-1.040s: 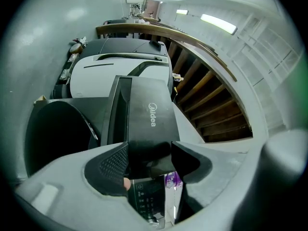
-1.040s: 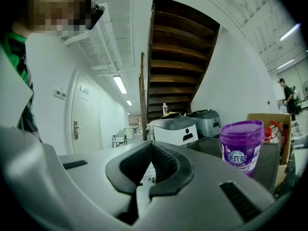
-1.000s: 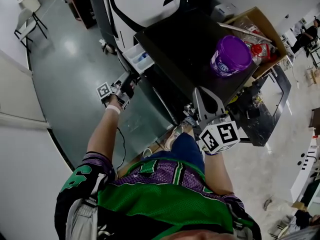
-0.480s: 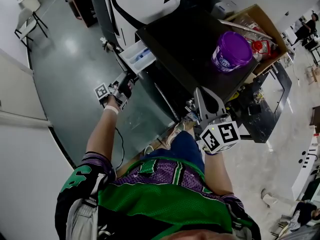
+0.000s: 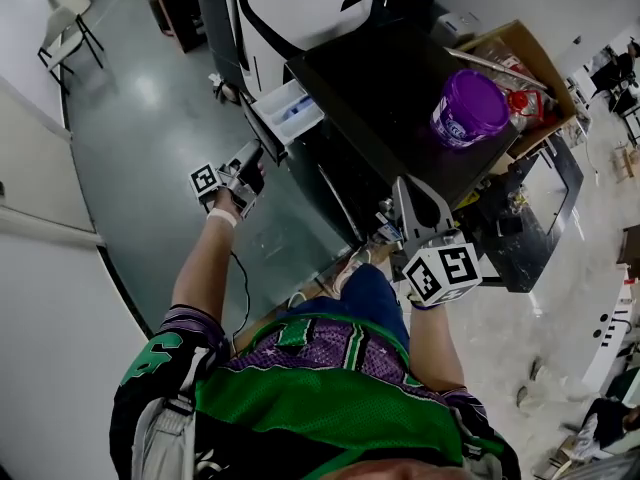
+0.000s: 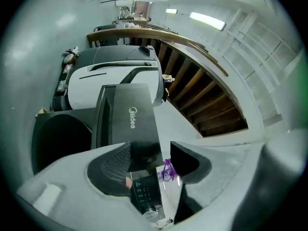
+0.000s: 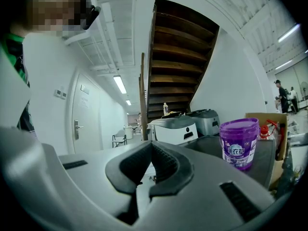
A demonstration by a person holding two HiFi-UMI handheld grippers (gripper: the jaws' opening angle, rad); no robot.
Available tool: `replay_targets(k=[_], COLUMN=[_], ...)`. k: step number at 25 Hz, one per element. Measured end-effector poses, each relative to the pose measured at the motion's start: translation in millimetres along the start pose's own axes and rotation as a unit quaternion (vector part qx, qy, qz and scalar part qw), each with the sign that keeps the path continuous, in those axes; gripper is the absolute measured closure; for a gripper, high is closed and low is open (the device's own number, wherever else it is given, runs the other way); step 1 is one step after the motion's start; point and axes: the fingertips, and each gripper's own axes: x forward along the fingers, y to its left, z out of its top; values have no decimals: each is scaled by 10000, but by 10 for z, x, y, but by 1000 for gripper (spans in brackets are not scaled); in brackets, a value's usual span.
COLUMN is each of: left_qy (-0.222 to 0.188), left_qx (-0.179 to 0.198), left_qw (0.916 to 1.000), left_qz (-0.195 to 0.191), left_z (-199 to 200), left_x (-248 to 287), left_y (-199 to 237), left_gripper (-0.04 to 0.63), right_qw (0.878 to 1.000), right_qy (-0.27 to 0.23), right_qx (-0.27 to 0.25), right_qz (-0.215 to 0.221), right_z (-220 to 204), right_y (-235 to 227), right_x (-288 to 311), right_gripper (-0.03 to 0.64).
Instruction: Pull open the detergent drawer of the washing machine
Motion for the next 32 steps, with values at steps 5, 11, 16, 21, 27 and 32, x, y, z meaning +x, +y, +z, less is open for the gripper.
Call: replay_targets(k=[5,11,16,21,27,32], left_qy=[248,448,652,632,744,798], left_qx=[391,952,1462,2001,3010,3705], left_qw=[9989,9944,9871,9776,9503,9247], left_qz=[-59,21,89,150,280,352], left_z=[-105,-302,-558,-674,-785,-867], left_x=[-67,-198,-342,-560,-724,-807], left_y=[-271,-496,-799,-1127,-1679,-2081], left_gripper=[337,338,345,368,374,400], right_qw=[9999,9997,9994,9989,9983,9980], right_qy=[-28,-108,-109,-193,-297,-412], right_qx=[-103,-189,-213,-213,-153,-90], right_qz=[43,100,260,383,485,478], right_z=[73,151,214,314,419,514], right_y=[27,106,254,392,549,630], right_x=[-36,-36,38,82,100,86], right_gripper=[617,617,617,617,617,617])
